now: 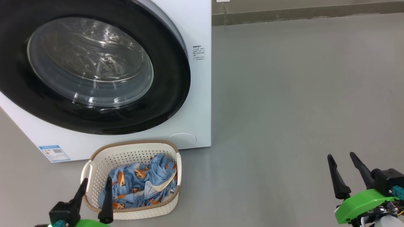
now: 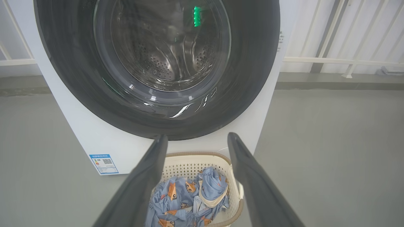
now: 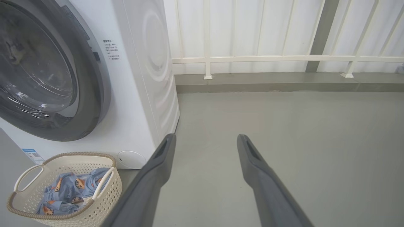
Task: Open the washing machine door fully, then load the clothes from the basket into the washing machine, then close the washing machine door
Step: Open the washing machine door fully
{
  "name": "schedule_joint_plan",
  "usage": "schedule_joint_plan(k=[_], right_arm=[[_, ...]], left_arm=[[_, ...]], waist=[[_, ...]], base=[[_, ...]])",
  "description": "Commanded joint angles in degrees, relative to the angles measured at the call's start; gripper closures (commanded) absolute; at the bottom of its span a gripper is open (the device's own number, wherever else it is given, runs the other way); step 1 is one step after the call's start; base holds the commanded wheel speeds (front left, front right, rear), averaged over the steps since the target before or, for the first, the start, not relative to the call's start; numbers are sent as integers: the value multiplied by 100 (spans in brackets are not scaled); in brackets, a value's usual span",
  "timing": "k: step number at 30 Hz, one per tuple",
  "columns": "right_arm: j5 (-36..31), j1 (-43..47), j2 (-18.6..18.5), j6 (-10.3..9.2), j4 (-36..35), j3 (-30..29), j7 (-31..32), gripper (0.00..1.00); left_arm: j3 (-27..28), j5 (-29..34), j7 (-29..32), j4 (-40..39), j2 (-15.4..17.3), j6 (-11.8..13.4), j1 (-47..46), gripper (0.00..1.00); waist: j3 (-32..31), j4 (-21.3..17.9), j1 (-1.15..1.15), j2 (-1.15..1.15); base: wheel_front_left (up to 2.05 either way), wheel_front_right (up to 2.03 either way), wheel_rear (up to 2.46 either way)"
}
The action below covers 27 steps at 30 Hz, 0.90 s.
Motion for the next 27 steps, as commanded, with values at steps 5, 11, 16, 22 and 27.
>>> schedule_joint_plan(k=[5,11,16,22,27], right_arm=[[114,-178,-98,25,-110,270,-71,69],[645,-448,-48,25,-185,432,-71,100],[1714,-898,82,25,-481,407,-71,100],[3002,-1489,22,25,-851,563,-71,100],[4596,-2245,-356,25,-966,1032,-71,100]], left_arm=[[133,16,-55,-97,72,-24,-172,0],[5,-3,-55,-204,-29,-20,-28,0],[-159,-59,-55,-294,-98,0,55,0],[-332,-121,-55,-431,-130,69,-42,0],[-545,-165,-55,-713,-143,193,-219,0]], waist=[[1,40,0,0],[45,115,0,0],[124,247,0,0],[297,468,0,0],[647,825,0,0]], base=[[5,5,-10],[0,0,0],[0,0,0],[0,0,0],[0,0,0]])
